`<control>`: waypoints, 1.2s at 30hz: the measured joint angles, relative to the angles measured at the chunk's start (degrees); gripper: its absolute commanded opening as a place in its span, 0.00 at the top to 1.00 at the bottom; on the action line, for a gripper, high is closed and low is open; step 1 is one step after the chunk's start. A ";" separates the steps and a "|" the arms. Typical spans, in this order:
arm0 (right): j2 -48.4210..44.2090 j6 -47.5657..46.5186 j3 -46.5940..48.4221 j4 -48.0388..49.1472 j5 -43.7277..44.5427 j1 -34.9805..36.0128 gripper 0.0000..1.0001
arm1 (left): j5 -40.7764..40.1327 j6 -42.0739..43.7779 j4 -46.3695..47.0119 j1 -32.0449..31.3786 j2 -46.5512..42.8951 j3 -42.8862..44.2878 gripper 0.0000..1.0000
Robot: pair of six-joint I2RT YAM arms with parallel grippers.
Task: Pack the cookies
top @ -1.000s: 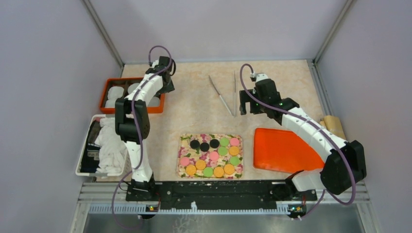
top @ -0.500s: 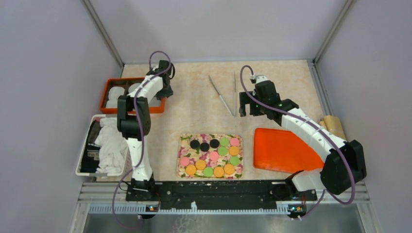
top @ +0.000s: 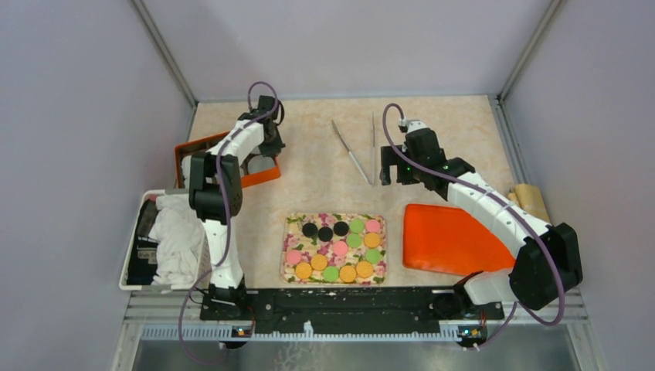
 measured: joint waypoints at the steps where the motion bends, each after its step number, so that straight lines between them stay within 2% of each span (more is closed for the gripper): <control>1: 0.00 0.02 0.00 0.00 0.00 0.00 0.01 | 0.92 -0.31 0.15 -0.55 0.00 0.00 1.00; 6: 0.00 0.04 0.00 -0.04 0.09 0.00 0.01 | 5.05 -0.79 0.92 -4.70 0.11 0.24 1.00; 20: -0.02 0.07 -1.97 0.00 2.14 0.00 0.01 | 16.09 -2.03 5.03 -19.06 6.32 7.61 1.00; 31: -1.44 0.04 -5.64 -0.04 5.49 0.00 0.01 | 19.37 -8.33 7.06 -23.61 13.70 17.75 1.00; 36: -3.30 0.07 -7.04 0.02 5.99 0.00 0.01 | 20.65 -11.67 10.38 -24.90 15.34 19.04 1.00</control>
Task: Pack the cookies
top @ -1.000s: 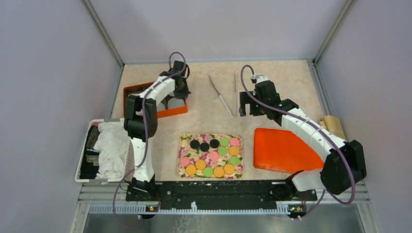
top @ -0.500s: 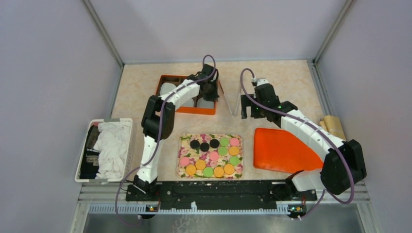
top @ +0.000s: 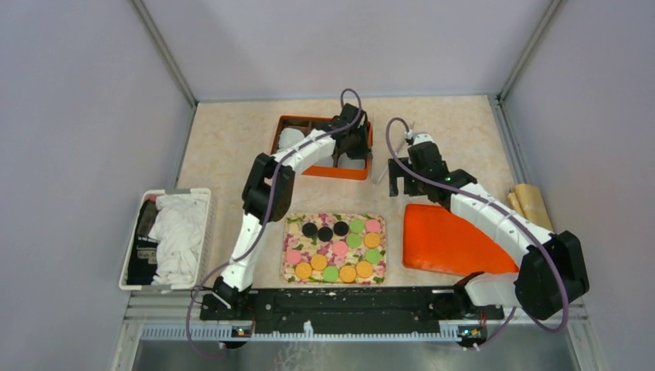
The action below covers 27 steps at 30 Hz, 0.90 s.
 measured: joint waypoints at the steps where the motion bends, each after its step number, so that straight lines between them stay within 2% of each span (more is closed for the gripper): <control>1: -0.26 0.02 -0.11 -0.15 0.00 0.00 0.01 | 0.20 -0.70 0.90 -0.35 0.24 0.07 1.00; 6: -0.85 0.37 -0.76 0.09 0.00 0.00 0.01 | 1.38 -2.91 4.63 -1.92 0.74 0.09 1.00; 8: -0.96 0.42 -1.16 -0.02 0.00 0.00 0.01 | 1.97 -3.63 5.95 -2.27 0.76 0.09 0.94; 9: -0.96 0.42 -1.27 -0.15 -0.02 0.00 0.01 | 2.29 -3.78 6.62 -2.34 0.76 0.09 0.89; 10: -0.96 0.42 -1.31 -0.13 -0.04 0.00 0.01 | 2.47 -3.78 7.08 -2.36 0.76 0.09 0.80; 13: -1.03 0.44 -1.57 0.09 -0.35 0.00 0.01 | 3.15 -3.52 8.33 -2.40 0.74 0.02 0.46; 15: -1.09 0.44 -1.75 0.09 -0.66 0.00 0.01 | 4.02 -3.32 10.67 -2.25 0.50 -1.05 0.38; 19: -1.38 0.48 -1.95 0.39 -1.49 0.00 0.01 | 4.59 -2.51 13.77 -2.27 -1.11 -4.09 0.33; 23: -1.73 0.85 -1.95 0.39 -2.21 0.00 0.01 | 5.05 -0.94 14.51 -2.34 -2.67 -4.50 0.36; 27: -2.54 1.09 -2.32 0.79 -2.84 0.00 0.01 | 3.96 1.14 14.88 -2.56 -8.17 -8.39 0.40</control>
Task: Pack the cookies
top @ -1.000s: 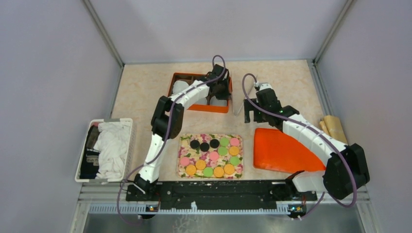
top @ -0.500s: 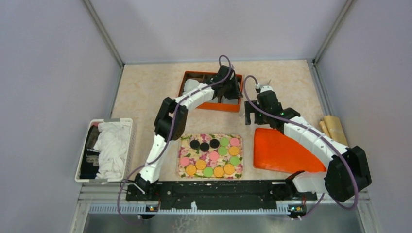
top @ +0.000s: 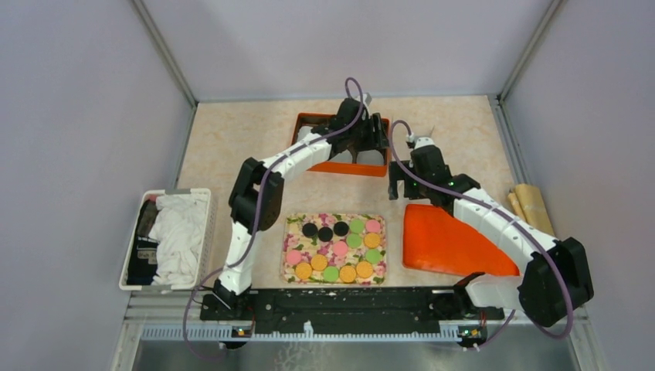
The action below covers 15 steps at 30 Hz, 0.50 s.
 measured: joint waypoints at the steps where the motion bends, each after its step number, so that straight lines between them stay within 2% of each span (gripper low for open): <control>1: -0.13 0.09 -0.11 -0.02 -0.13 0.00 0.01 | -0.72 0.59 -0.24 -0.13 -1.55 -0.98 0.45; 2: -0.35 0.24 -0.42 0.22 -0.28 0.00 0.01 | -2.49 1.42 -0.83 -0.44 -3.96 -2.45 0.55; 4: -0.57 0.37 -0.79 0.22 -0.70 0.00 0.01 | -6.99 2.93 -3.45 -1.40 -9.35 -4.87 0.86; 6: -0.68 0.42 -0.85 0.24 -1.16 0.00 0.01 | -11.78 3.54 -5.86 -2.69 -14.45 -6.82 1.00; 11: -1.97 0.83 -0.85 0.22 -2.14 0.00 0.01 | -22.75 3.72 -13.33 -6.38 -27.39 -15.08 1.00; 15: -3.65 1.46 -0.85 -0.02 -2.82 0.00 0.01 | -28.11 1.33 -17.70 -7.15 -31.65 -25.97 1.00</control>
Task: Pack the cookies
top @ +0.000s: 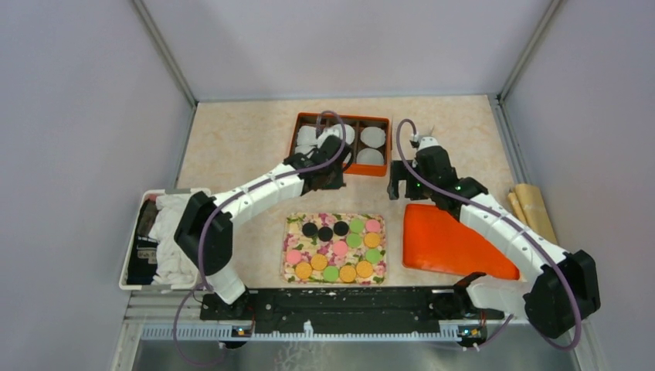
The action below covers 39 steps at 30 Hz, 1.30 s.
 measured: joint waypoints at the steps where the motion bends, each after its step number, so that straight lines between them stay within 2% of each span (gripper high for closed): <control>1: -0.48 0.20 0.00 -0.22 -0.11 0.00 0.01 | -0.96 -0.55 -0.92 0.00 -0.13 -3.28 1.00; 4: -2.60 0.76 0.00 -1.31 -0.15 0.00 0.01 | -2.69 -2.14 -3.76 0.13 0.33 -11.67 1.00; 7: -5.07 1.33 0.00 -2.40 -0.11 0.00 0.01 | -3.74 -3.93 -6.43 0.11 1.68 -14.62 1.00; 15: -7.72 1.90 0.00 -4.61 0.17 0.00 0.01 | -4.09 -6.32 -5.90 0.11 4.85 -14.82 1.00; 24: -7.72 1.95 0.00 -5.35 0.44 0.00 0.01 | 0.70 -8.35 -1.75 -0.02 6.05 -15.23 1.00; 39: -7.23 1.95 0.00 -5.35 0.42 0.00 0.01 | -0.28 -12.59 -6.73 -3.56 3.85 -14.99 1.00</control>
